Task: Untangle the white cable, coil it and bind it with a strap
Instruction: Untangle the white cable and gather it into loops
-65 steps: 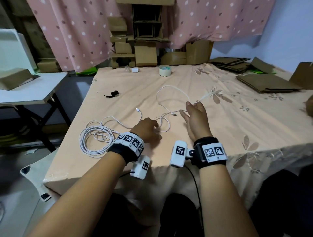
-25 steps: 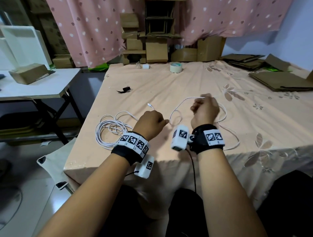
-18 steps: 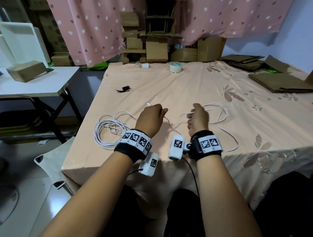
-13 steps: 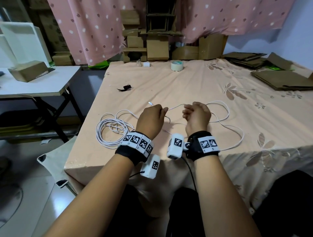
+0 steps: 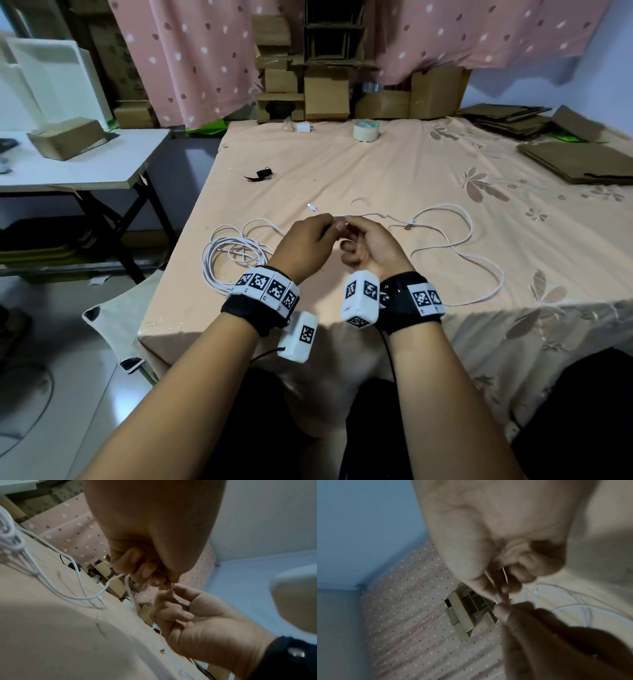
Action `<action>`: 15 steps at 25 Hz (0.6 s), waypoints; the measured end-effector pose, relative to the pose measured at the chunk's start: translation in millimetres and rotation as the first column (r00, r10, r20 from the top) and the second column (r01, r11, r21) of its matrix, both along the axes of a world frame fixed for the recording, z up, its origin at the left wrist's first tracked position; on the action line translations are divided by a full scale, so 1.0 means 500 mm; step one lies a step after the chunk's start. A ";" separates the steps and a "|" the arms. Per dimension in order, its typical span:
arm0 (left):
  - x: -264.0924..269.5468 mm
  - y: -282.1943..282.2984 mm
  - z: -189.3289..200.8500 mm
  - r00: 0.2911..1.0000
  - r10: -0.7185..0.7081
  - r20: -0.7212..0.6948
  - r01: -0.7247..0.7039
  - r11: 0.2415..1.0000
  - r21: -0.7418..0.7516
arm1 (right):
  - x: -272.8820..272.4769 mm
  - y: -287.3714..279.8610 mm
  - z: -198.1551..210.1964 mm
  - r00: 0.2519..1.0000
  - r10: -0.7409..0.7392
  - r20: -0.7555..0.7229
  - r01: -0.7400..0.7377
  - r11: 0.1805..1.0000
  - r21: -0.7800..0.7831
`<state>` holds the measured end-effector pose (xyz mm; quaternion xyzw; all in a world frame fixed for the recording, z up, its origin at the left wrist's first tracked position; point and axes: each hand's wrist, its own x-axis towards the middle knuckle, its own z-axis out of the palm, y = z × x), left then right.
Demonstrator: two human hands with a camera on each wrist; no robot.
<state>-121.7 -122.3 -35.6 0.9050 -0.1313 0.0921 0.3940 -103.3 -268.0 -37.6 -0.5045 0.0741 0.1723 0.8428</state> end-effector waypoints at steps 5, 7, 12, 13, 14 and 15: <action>-0.006 0.031 0.002 0.997 0.073 0.019 -0.076 0.950 0.301 | 0.034 -0.012 0.017 0.915 -0.404 -0.001 0.383 0.864 0.327; -0.007 0.053 0.009 0.989 0.134 0.069 -0.149 0.934 0.325 | 0.054 -0.059 0.029 0.813 -0.570 -0.122 0.533 0.643 0.549; 0.000 0.073 0.002 0.990 0.107 0.092 -0.127 0.957 0.260 | 0.054 -0.094 0.004 0.844 -0.461 -0.272 0.531 0.652 0.541; -0.001 0.064 0.001 0.990 0.098 0.096 -0.120 0.960 0.254 | 0.041 -0.059 -0.004 0.918 -0.332 -0.218 0.395 0.813 0.427; -0.004 0.051 -0.001 0.991 0.083 0.102 -0.107 0.962 0.253 | 0.027 -0.021 -0.009 0.970 -0.188 -0.156 0.228 0.926 0.302; -0.007 0.038 -0.004 0.991 0.068 0.111 -0.095 0.962 0.257 | 0.018 0.011 -0.013 0.992 -0.076 -0.096 0.093 0.978 0.186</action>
